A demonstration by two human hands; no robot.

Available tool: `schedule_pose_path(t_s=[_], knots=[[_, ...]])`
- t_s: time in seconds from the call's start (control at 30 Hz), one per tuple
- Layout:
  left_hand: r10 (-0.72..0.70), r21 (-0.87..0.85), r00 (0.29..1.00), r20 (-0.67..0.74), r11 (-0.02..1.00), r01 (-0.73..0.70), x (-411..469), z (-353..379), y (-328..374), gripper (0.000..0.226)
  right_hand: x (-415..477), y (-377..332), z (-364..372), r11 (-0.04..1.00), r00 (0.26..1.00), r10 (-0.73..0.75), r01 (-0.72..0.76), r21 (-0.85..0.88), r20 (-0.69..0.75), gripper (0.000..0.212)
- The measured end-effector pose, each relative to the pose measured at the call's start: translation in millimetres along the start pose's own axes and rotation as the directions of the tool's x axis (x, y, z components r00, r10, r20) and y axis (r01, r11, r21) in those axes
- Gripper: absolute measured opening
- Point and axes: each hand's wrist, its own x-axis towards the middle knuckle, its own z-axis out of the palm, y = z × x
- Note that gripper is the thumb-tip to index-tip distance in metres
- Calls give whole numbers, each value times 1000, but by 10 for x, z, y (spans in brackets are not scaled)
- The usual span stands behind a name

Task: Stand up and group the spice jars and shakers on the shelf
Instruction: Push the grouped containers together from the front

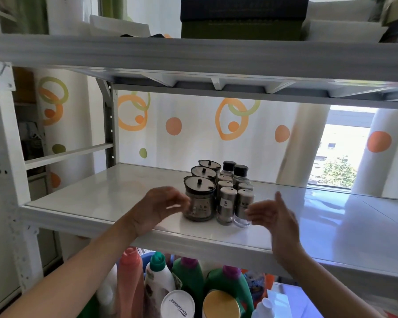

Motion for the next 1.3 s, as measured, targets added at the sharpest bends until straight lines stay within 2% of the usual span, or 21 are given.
schedule_pose_path(t_s=[0.03, 0.07, 0.1, 0.13, 0.17, 0.27, 0.37, 0.53, 0.67, 0.8, 0.87, 0.93, 1.03, 1.07, 1.13, 1.2, 1.23, 1.3], knots=[[55, -115, 982, -181, 990, -77, 11, -6, 4, 18, -6, 25, -23, 998, 976, -60, 64, 15, -210, 55], [87, -158, 931, -354, 976, -152, 52, -17, -3, 16, 23, 41, -28, 996, 934, -75, 88, 22, -349, 50], [102, -119, 869, -485, 976, -181, 113, -33, -32, 20, 80, 62, -26, 998, 914, -45, 56, 15, -403, 46], [107, -47, 828, -551, 986, -159, 183, -37, -75, 27, 136, 75, 1, 1000, 910, -3, 4, 2, -414, 46], [97, 7, 816, -569, 994, -113, 248, -28, -116, 37, 198, 79, 45, 998, 918, 47, -57, -14, -395, 49], [29, 118, 846, -533, 992, 41, 414, 23, -219, 58, 312, 37, 238, 980, 943, 181, -196, -29, -279, 62], [-18, 138, 862, -507, 985, 102, 554, 37, -266, 67, 320, -43, 416, 969, 957, 246, -238, 70, -151, 59], [-66, 72, 901, -430, 992, 107, 638, 81, -336, 74, 371, -21, 547, 973, 975, 204, -193, 127, -85, 54], [-118, 65, 864, -490, 983, 172, 672, 126, -334, 69, 385, -6, 563, 979, 982, 177, -169, 117, -60, 52], [-130, 76, 859, -495, 979, 191, 678, 159, -332, 69, 406, 8, 556, 980, 984, 173, -166, 113, -50, 52], [-80, 108, 865, -495, 982, 153, 634, 198, -321, 67, 398, 29, 504, 979, 981, 189, -186, 88, -35, 54], [63, 227, 867, -494, 972, 59, 526, 186, -273, 61, 374, 57, 362, 974, 974, 225, -224, 28, -5, 61], [208, 345, 824, -526, 939, -16, 306, -15, -155, 58, 296, 124, 1, 975, 975, 219, -220, -32, -23, 64], [206, 322, 831, -517, 946, -35, 219, -68, -107, 56, 246, 113, -115, 979, 979, 197, -199, -35, -43, 60], [107, 201, 909, -404, 979, -27, 96, -106, -10, 54, 140, 51, -257, 983, 984, 177, -177, -46, -8, 53], [-40, 144, 986, -164, 987, 64, 36, -44, 56, 49, 66, -28, -233, 974, 955, 221, -208, -86, 198, 60], [-109, 171, 994, -31, 979, 113, 26, -2, 56, 47, 48, -56, -185, 966, 915, 251, -219, -134, 314, 65], [-219, 269, 962, 162, 948, 171, 55, 58, 12, 53, 68, -67, -73, 947, 828, 309, -226, -227, 468, 75]])
